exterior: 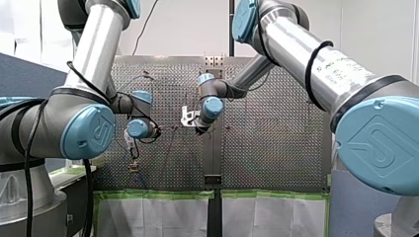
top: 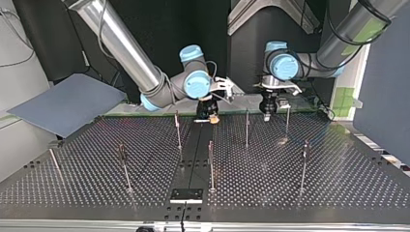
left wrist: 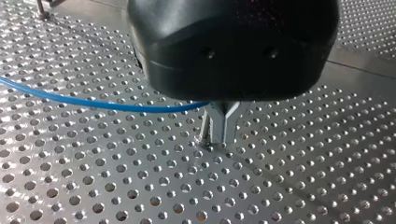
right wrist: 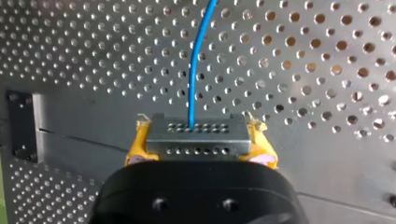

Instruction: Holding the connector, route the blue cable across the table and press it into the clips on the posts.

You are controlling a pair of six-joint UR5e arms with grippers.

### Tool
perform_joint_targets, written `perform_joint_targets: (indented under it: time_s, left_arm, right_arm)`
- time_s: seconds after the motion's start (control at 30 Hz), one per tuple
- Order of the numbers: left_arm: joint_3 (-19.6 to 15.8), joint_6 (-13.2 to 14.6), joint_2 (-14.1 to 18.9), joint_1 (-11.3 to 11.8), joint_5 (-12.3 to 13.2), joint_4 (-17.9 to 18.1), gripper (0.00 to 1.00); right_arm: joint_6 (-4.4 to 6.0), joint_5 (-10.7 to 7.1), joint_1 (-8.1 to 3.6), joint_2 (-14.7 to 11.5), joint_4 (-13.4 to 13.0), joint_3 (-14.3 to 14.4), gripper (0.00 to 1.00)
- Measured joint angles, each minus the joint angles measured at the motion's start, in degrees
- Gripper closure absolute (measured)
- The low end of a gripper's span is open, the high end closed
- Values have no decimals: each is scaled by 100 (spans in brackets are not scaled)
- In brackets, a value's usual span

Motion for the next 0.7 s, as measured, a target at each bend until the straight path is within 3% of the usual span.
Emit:
perform_joint_targets:
  time_s: [0.33,0.7]
  left_arm:
    - [74,-29,59,20,182,-126,100]
    - [-130,-70,556,-4,192,-519,100]
  right_arm:
    - [-63,-103,-114,-2,-82,-81,100]
    - [-159,-114,-24,-15,1,-269,100]
